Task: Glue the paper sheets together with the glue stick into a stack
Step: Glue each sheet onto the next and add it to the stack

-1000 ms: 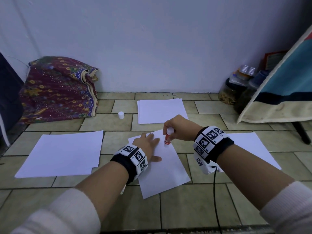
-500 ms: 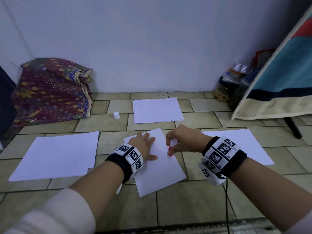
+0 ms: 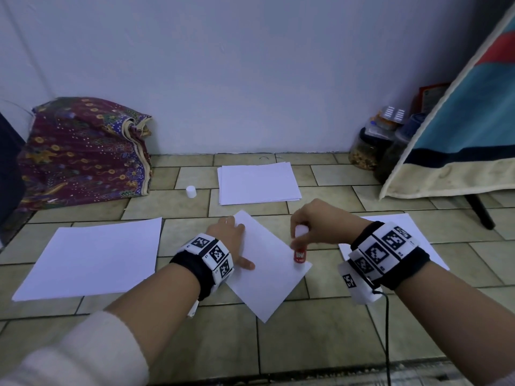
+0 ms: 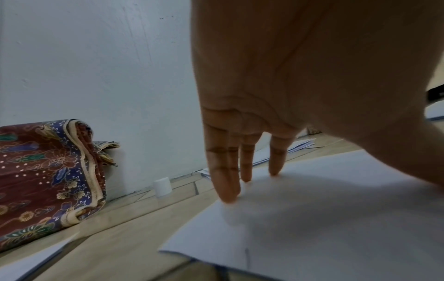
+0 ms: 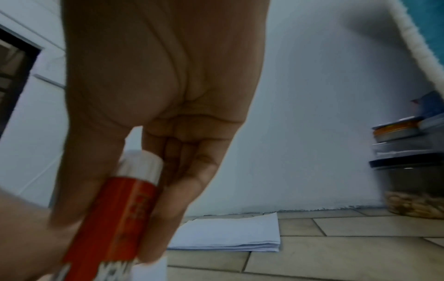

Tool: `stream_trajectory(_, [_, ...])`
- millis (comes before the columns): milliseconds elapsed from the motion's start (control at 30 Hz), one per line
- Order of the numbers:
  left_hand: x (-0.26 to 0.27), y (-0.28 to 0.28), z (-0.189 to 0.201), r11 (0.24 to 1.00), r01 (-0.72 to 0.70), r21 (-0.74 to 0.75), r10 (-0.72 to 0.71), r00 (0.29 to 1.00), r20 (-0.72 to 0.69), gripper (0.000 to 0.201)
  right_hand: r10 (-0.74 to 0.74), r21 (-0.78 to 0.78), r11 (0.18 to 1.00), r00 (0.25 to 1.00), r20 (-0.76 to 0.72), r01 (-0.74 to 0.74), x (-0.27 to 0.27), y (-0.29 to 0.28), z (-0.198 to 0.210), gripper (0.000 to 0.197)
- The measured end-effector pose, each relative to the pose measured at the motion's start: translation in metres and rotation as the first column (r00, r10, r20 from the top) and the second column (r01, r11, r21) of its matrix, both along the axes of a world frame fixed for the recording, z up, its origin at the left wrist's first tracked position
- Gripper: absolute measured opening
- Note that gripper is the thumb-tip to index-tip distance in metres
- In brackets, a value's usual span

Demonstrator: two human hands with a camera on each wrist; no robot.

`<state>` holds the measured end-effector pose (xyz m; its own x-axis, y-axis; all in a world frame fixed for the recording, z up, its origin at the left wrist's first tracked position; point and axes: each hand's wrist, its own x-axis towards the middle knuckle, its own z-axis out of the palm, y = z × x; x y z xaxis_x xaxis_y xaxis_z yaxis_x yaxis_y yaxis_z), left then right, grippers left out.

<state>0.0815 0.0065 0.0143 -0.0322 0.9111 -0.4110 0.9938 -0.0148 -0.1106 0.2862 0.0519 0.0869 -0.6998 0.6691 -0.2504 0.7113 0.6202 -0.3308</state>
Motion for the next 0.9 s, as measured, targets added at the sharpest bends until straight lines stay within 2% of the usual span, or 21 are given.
stream_trajectory(100, [0.002, -0.004, -0.001, 0.998, -0.054, 0.043, 0.056, 0.998, -0.029, 0.098, -0.121, 0.004, 0.992, 0.984, -0.13, 0.123, 0.003, 0.012, 0.003, 0.018])
stream_trajectory(200, [0.004, -0.005, -0.003, 0.996, -0.005, 0.09, 0.011, 0.998, -0.059, 0.1, -0.162, 0.032, 0.985, 0.976, -0.146, 0.168, 0.0, 0.02, -0.002, 0.015])
stream_trajectory(267, [0.004, -0.003, -0.005, 0.991, 0.079, 0.112, -0.081, 0.996, 0.02, 0.097, -0.163, 0.041, 0.984, 0.975, -0.149, 0.171, -0.005, 0.023, -0.007, 0.014])
stream_trajectory(367, [0.004, -0.002, -0.006, 0.961, 0.259, 0.094, -0.27, 0.952, 0.142, 0.082, -0.172, 0.074, 0.98, 0.974, -0.15, 0.184, -0.013, 0.025, -0.012, 0.013])
stream_trajectory(433, [0.005, -0.002, -0.004, 0.953, 0.302, 0.04, -0.303, 0.932, 0.201, 0.072, -0.183, 0.094, 0.976, 0.972, -0.146, 0.198, -0.018, 0.027, -0.015, 0.017])
stream_trajectory(500, [0.006, -0.003, -0.001, 0.958, 0.288, 0.007, -0.284, 0.938, 0.201, 0.067, -0.195, 0.097, 0.972, 0.966, -0.167, 0.213, -0.022, 0.03, -0.017, 0.019])
stream_trajectory(600, [0.006, -0.003, 0.004, 0.971, 0.239, 0.023, -0.24, 0.963, 0.12, 0.063, -0.215, 0.084, 0.968, 0.957, -0.196, 0.234, -0.027, 0.033, -0.017, 0.02])
stream_trajectory(700, [0.008, -0.003, 0.006, 0.987, 0.157, 0.032, -0.158, 0.986, 0.044, 0.066, -0.201, 0.081, 0.973, 0.966, -0.165, 0.216, -0.032, 0.035, -0.015, 0.021])
stream_trajectory(900, [0.013, -0.001, 0.002, 0.995, 0.023, 0.098, -0.034, 0.993, 0.114, 0.08, -0.242, 0.089, 0.962, 0.954, -0.175, 0.26, -0.036, 0.038, -0.018, 0.023])
